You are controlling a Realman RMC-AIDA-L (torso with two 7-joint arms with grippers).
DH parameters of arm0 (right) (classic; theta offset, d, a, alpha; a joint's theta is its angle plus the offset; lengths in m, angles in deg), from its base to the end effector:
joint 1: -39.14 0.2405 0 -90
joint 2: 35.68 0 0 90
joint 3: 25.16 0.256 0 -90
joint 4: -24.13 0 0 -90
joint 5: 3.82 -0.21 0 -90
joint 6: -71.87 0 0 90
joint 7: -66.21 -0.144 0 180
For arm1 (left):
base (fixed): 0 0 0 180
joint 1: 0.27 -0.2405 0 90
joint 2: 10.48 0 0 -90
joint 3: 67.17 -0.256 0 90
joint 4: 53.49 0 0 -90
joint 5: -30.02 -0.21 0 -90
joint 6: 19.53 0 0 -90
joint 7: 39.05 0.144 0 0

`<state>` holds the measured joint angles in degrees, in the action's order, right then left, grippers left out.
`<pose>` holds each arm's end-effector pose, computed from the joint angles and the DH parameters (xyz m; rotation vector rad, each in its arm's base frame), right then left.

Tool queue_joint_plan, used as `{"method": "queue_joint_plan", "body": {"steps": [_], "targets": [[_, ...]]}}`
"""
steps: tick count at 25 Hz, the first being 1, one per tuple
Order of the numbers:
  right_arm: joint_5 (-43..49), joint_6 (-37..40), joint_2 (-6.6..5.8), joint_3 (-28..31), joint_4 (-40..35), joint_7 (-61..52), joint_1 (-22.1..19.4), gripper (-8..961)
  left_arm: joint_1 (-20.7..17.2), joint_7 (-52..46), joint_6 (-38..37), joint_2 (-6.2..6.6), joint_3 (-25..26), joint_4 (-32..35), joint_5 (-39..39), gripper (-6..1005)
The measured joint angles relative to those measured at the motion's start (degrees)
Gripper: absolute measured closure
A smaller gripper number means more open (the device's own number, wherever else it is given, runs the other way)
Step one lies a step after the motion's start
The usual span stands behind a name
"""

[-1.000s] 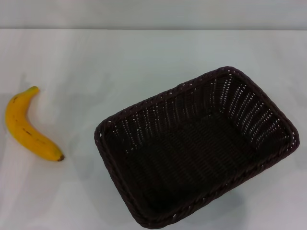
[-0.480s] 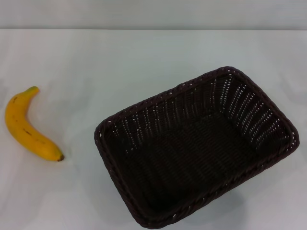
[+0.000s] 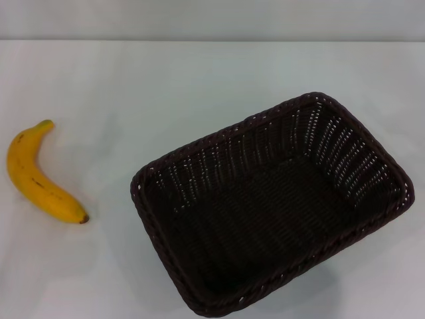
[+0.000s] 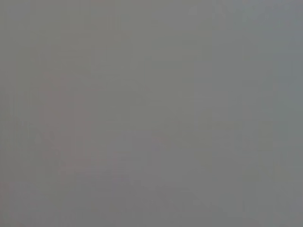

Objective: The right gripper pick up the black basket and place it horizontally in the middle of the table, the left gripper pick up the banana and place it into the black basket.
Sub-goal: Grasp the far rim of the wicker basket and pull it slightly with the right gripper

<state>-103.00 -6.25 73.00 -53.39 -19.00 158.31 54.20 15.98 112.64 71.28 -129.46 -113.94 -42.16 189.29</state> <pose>0.3549 0.3107 0.1955 -1.7651 0.7675 0.9851 -0.3568 0.2716 0.1016 -1.1446 -0.3628 -1.0339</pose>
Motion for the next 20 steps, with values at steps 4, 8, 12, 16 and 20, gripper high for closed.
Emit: {"method": "queue_joint_plan", "body": {"steps": [4,8,12,16,20], "targets": [[12.5,-3.7,-2.44,-0.9,-10.3,-13.8,1.5,87,-0.5,0.0,0.0,-0.01,0.1,0.8,0.1,143],[23.6,-6.4,-2.96,-2.3,-20.5,-25.0,3.6,89,-0.6,0.0,0.1,-0.02,0.1,0.9,1.1,144],[36.0,-11.7,-2.71,-4.3,-31.1,-36.6,8.1,91,-0.9,0.0,0.3,0.02,0.1,1.0,1.5,146],[45.2,-19.7,-2.67,-6.3,-37.1,-44.9,13.7,92,-1.0,0.0,0.2,0.04,0.1,1.1,1.5,148],[51.7,-25.6,-2.67,-11.2,-39.6,-51.6,18.2,94,-0.9,0.0,0.0,0.11,0.1,1.4,1.5,149]]}}
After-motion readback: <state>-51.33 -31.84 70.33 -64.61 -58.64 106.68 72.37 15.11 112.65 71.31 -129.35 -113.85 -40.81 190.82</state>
